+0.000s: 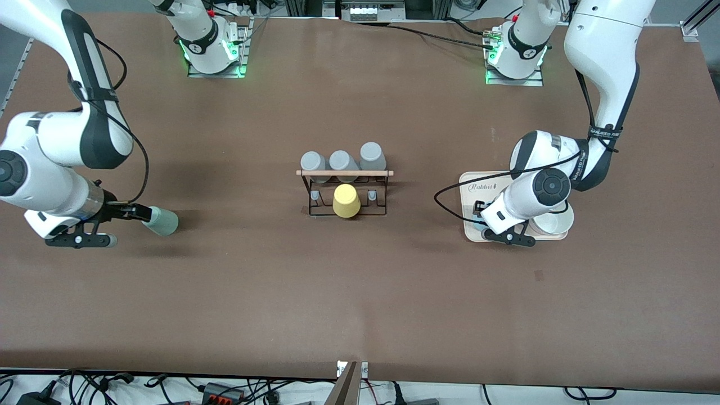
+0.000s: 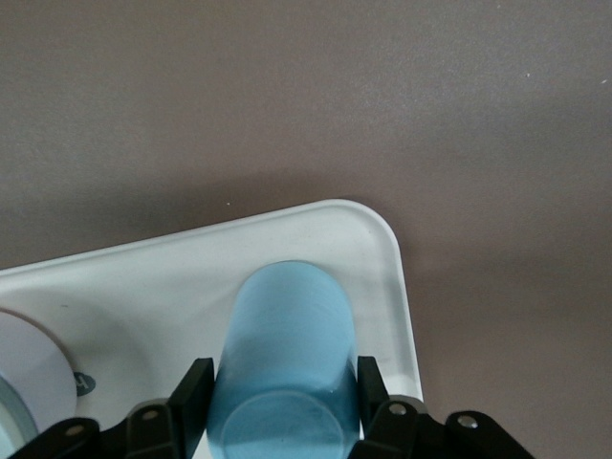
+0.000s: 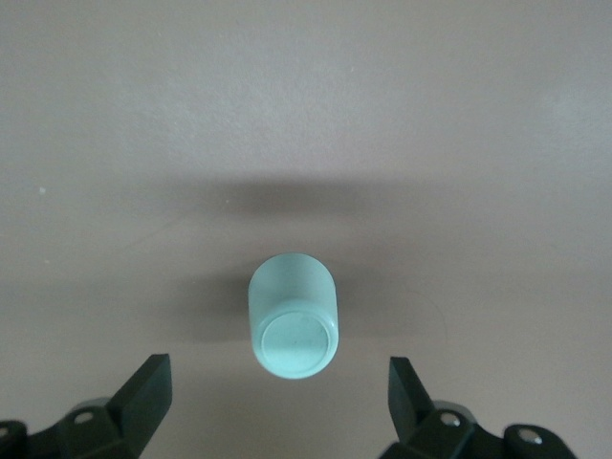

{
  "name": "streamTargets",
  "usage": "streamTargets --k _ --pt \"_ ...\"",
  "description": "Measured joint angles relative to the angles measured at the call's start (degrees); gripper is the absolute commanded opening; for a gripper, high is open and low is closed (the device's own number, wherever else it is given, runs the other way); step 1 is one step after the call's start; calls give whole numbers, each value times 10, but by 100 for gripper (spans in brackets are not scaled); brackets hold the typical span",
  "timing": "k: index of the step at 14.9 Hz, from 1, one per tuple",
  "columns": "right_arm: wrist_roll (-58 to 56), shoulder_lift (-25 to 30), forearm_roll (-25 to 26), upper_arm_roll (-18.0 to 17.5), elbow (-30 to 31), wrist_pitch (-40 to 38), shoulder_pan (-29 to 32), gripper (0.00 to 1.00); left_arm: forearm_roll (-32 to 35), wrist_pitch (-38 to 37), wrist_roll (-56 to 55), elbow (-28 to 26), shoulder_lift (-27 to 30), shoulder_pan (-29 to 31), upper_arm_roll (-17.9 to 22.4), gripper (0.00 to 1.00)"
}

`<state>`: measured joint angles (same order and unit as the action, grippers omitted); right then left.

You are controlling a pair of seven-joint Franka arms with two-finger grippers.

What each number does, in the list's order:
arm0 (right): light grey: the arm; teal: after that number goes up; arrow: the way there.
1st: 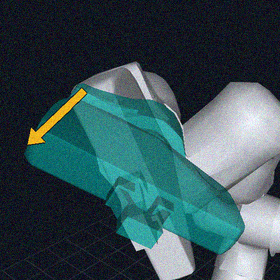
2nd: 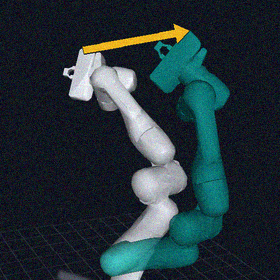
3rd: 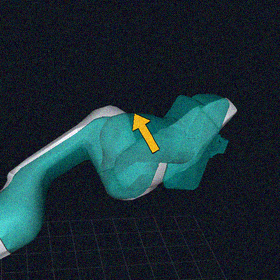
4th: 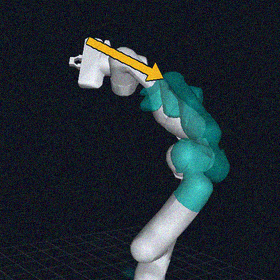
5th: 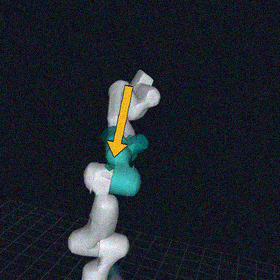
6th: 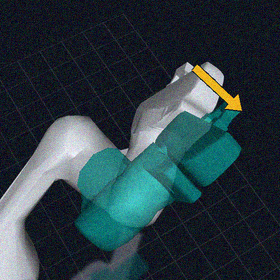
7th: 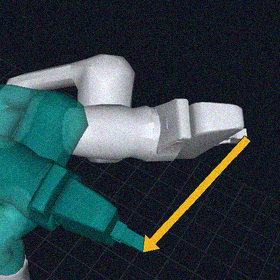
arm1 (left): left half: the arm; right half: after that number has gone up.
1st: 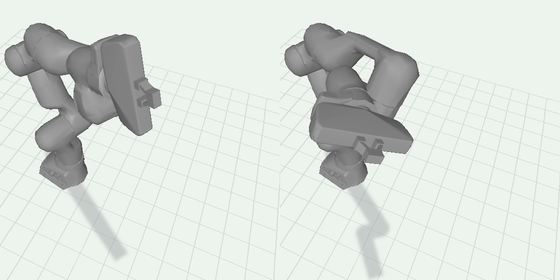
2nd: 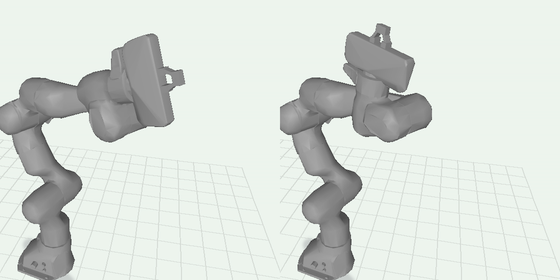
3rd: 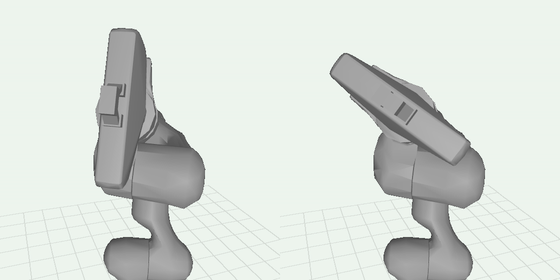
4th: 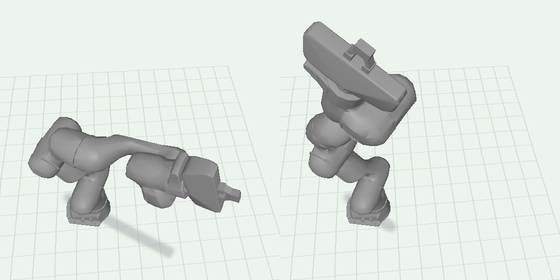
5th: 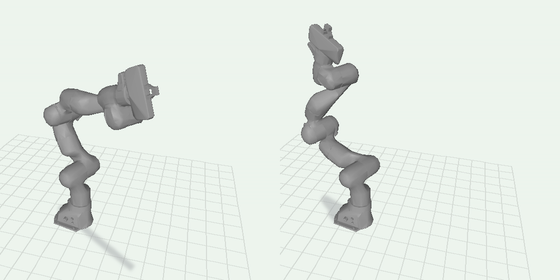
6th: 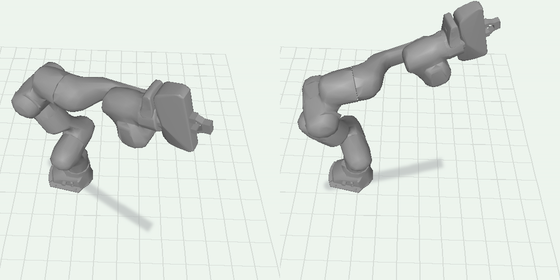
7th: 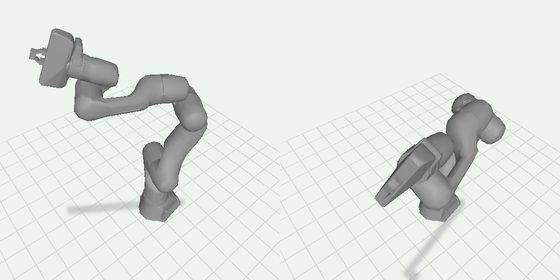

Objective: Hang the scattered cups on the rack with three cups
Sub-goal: 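Close both grippers on the teal cup and the blue cup, then hang the blue cup on the rack peg with the left gripper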

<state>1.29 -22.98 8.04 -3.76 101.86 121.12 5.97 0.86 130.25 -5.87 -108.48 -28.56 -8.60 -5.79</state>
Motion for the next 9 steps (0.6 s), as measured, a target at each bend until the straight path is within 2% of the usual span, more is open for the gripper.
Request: streamTargets --k 5,9 --pt "-14 -14 0 0 32 39 8 100 0 -5 0 3 28 0 0 1" --pt "-23 -25 0 0 68 89 13 100 0 -82 -3 43 71 -1 -13 1"
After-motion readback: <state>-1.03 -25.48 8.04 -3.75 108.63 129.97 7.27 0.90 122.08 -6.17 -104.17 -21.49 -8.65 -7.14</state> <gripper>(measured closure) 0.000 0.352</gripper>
